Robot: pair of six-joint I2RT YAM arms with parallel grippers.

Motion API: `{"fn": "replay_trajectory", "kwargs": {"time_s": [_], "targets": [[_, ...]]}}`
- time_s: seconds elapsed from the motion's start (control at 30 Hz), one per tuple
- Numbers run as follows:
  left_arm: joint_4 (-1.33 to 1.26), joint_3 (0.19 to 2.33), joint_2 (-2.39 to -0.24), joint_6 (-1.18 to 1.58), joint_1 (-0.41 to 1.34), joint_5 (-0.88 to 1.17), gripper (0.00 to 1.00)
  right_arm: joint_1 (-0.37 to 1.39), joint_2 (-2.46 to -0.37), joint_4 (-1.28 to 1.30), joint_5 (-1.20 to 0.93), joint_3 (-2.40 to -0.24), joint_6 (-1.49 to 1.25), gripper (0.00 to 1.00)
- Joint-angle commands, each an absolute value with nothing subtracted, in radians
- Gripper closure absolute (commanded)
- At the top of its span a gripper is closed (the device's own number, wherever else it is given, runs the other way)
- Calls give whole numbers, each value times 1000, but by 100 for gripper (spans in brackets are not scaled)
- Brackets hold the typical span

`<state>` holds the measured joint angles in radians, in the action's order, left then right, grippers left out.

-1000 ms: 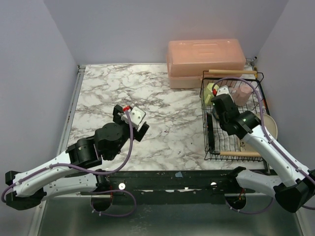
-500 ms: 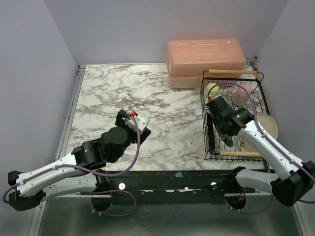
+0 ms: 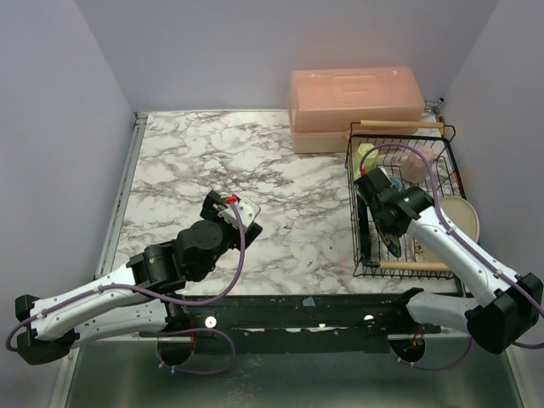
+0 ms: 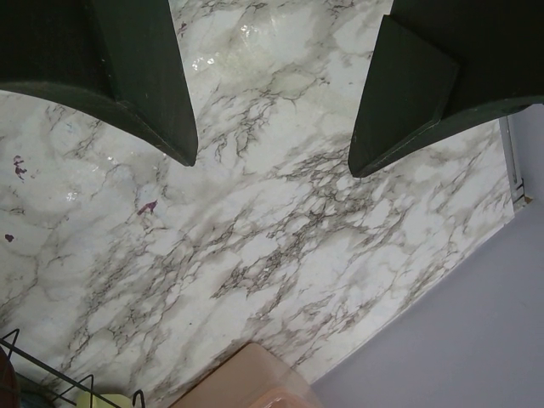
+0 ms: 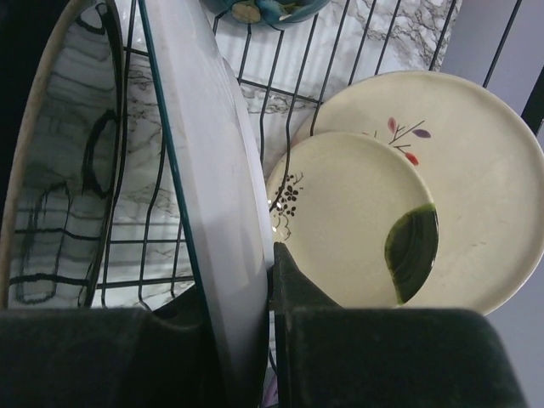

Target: Load the mixed dishes into the dish rack

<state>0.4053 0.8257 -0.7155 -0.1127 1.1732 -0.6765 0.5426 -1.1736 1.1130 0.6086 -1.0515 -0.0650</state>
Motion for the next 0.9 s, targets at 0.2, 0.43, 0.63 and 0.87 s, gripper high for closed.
{"fn": "replay_trajectory", "kwargs": {"time_s": [0.2, 0.43, 0.63, 0.87], "targets": [[382, 809, -724, -123, 1160, -649, 19, 541, -1190, 1108, 597, -1031, -92, 89], [381, 806, -735, -123, 1151, -640, 19, 541, -1182, 1101, 571, -1028, -79, 75], [380, 805, -743, -121, 1144, -638, 19, 541, -1164, 1092, 572, -1020, -71, 65], [378, 802, -753, -120, 1138, -638, 19, 541, -1130, 1076, 579, -1013, -63, 54]]}}
